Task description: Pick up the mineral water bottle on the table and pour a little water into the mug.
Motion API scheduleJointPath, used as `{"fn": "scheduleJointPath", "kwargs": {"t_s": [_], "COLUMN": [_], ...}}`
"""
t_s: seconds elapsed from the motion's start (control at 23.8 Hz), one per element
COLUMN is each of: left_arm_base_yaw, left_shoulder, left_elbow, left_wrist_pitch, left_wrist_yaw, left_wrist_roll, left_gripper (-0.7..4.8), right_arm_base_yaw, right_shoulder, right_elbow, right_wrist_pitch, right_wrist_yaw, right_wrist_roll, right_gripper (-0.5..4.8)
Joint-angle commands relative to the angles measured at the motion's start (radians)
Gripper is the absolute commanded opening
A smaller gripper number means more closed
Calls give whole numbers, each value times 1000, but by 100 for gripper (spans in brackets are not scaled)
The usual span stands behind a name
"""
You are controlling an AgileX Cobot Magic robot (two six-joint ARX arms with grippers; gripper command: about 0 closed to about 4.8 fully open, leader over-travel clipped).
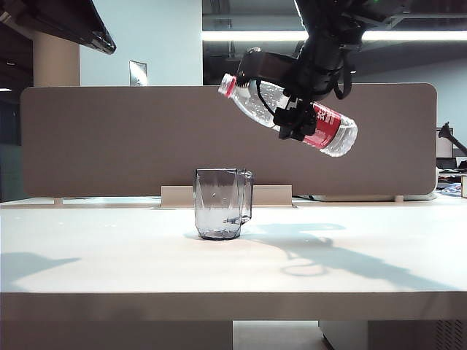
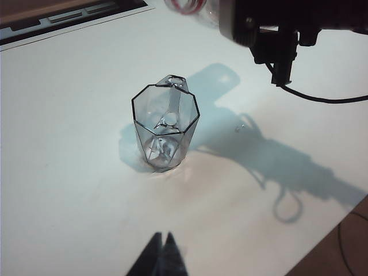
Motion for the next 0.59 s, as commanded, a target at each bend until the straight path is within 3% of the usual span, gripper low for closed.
{"fn": "scheduleJointPath", "kwargs": {"t_s": [0.04,0.59], "left_arm_base_yaw": [0,0], "left_shoulder": [-3,-3], "left_elbow": [2,2], "left_wrist_pitch": [13,13], "left_wrist_yaw": [12,13], "left_wrist_roll": [0,1], "left_gripper": [-4,-4], "right_arm_base_yaw": [3,3], "right_shoulder": [-9,-9], "right_elbow": [7,7], "right_wrist_pitch": [65,152], "right_wrist_yaw": [15,11], "right_wrist_roll": [-193,-478], "right_gripper": [301,301]}}
